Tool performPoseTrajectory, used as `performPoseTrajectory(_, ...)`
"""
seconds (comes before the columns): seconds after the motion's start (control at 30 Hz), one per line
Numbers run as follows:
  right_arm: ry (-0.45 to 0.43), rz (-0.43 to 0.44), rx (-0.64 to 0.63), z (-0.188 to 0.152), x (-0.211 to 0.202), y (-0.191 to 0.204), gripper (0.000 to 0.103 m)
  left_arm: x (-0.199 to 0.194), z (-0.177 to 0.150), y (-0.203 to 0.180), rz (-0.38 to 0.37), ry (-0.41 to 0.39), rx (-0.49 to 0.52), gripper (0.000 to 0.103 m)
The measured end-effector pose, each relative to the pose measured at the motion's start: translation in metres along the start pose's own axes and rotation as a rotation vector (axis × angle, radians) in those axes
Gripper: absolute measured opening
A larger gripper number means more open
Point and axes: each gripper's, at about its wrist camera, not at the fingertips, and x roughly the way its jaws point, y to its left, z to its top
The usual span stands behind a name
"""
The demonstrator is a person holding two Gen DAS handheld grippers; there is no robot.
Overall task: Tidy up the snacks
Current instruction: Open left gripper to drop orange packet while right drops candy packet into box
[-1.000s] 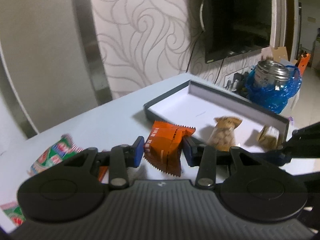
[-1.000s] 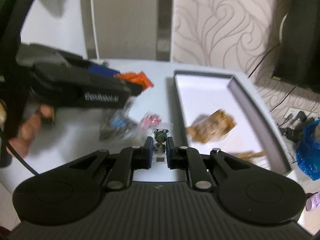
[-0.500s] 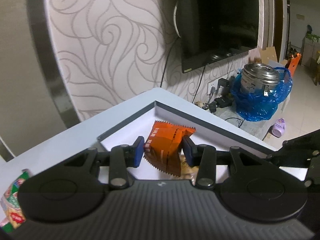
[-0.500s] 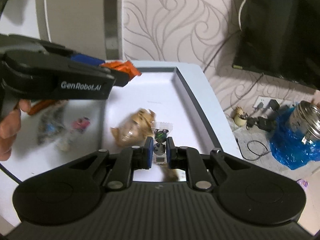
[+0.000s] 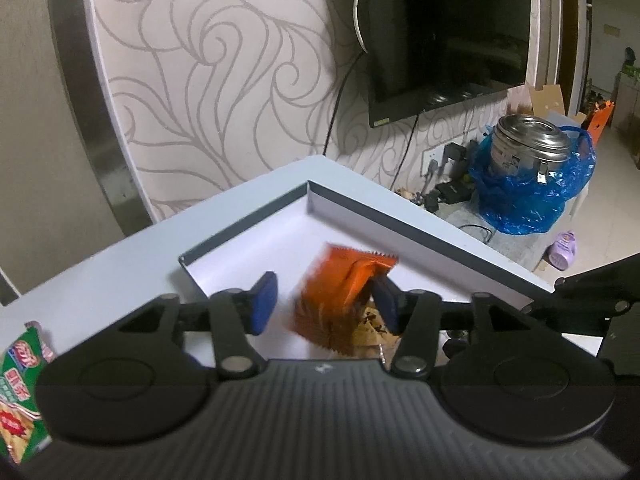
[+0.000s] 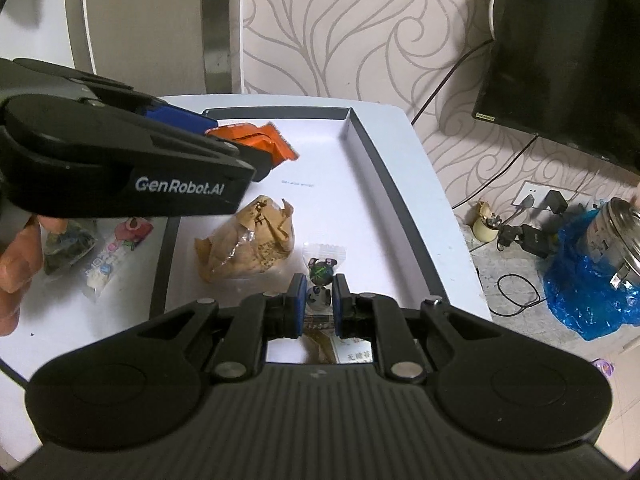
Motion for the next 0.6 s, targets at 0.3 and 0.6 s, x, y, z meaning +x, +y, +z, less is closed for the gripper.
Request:
performPoseTrajectory(0.3,-0.047,-0.026,0.022,-0.002,-0.009,0.005,0.057,-0.014,-0.003,-0.001,0.02,-0.028,0.013,0.074)
performPoseTrajectory(0.6,-0.11,-0.029,0.019,-0.004,-0.034,0.024,0.068,-0.043,-0.018,0.012,0.029,-0.05,-0.01,0.074)
